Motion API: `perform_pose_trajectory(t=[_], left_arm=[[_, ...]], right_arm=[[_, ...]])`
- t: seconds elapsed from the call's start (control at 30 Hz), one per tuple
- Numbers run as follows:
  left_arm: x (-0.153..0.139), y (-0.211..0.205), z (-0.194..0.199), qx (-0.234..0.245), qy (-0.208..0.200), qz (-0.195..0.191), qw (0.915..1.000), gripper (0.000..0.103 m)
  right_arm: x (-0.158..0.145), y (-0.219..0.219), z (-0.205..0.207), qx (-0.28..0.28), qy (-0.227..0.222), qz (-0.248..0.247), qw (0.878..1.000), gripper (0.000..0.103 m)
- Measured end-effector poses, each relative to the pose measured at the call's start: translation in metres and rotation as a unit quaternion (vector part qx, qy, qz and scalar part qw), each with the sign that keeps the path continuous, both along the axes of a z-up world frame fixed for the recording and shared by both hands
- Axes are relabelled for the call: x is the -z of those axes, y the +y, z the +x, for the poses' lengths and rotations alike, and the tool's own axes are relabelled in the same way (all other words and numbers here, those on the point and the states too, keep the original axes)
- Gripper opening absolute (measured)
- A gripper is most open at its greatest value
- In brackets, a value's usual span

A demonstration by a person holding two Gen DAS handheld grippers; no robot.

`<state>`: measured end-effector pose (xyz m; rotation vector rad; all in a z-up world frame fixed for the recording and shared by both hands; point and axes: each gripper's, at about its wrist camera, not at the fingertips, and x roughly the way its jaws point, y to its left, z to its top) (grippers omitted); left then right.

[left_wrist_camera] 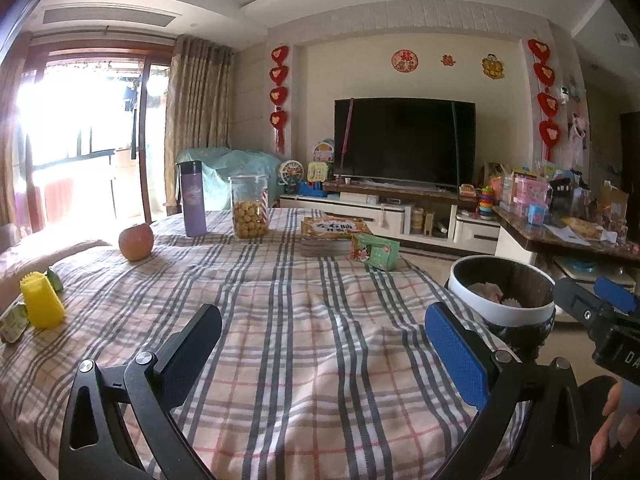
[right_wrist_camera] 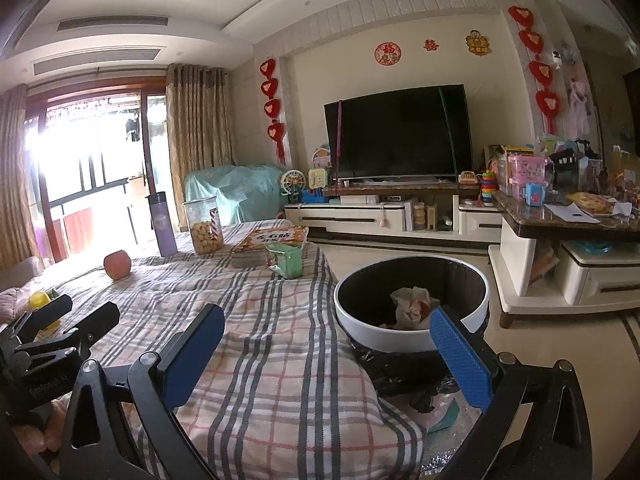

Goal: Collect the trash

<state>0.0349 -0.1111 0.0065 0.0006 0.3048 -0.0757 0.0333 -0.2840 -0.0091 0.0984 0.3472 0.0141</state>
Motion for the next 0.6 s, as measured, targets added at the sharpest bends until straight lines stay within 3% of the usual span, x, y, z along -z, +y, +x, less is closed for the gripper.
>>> perform_pose_trajectory(t=[0.6], left_arm=[[-0.0007,0.0034,-0.0044,0.002,-0.003,0.0,1.0,0.102]], right_arm=[[-0.0036,0.0035,-0.0067,-0.008,-0.003,0.013,1.0,0.103]])
